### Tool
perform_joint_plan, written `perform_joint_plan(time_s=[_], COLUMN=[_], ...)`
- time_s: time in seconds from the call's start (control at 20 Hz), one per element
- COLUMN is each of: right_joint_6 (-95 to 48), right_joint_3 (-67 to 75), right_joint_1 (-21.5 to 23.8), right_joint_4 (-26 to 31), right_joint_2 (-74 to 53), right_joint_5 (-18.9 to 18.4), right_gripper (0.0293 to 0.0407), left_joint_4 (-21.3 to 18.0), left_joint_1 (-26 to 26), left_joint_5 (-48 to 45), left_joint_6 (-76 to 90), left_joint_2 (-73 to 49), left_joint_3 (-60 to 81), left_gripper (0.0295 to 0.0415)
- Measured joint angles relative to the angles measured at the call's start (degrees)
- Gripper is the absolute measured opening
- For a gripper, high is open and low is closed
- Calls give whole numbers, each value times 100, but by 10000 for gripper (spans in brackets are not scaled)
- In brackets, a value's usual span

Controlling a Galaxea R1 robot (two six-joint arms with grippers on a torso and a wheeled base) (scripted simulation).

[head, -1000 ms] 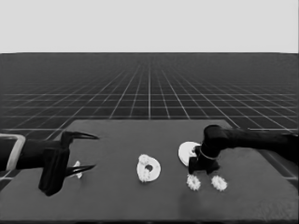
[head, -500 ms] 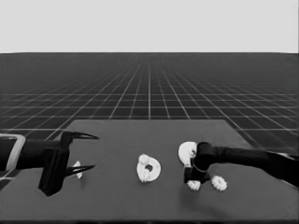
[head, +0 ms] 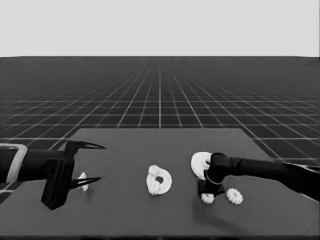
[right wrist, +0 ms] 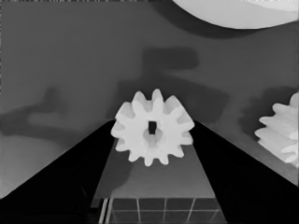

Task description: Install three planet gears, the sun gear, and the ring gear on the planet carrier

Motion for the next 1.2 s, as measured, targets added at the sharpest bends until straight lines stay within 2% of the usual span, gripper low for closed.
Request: perform_joint_plan(time_s=[0.2, 0.3, 0.4, 0.7, 0.75, 0.85, 1.0, 1.2], right_joint_6=[0, 293, 356, 372, 813, 680, 387, 300], right_joint_3=[0, 636, 756, 788, -137, -1511, -2356, -2576], right_joint_1=[0, 801, 1148, 1315, 1425, 1512, 1529, 1528], right_joint_4=[0, 746, 1065, 1234, 1329, 1418, 1455, 1462], right_joint_2=[0, -225, -264, -275, 795, 2298, 2892, 3021], right_joint_5=[0, -378, -465, -502, -632, -607, -557, -543], right_gripper=[312, 312, 312, 312, 312, 312, 312, 312], left_joint_4=[0, 0, 0, 0, 0, 0, 0, 0], left_joint_1=[0, 0, 0, 0, 0, 0, 0, 0], left_joint_5=[0, 0, 0, 0, 0, 0, 0, 0], left_joint_6=[0, 0, 0, 0, 0, 0, 0, 0], left_joint_2=[0, 0, 0, 0, 0, 0, 0, 0], left_joint_3=[0, 0, 0, 0, 0, 0, 0, 0], left_gripper=[385, 385, 385, 385, 385, 385, 385, 385])
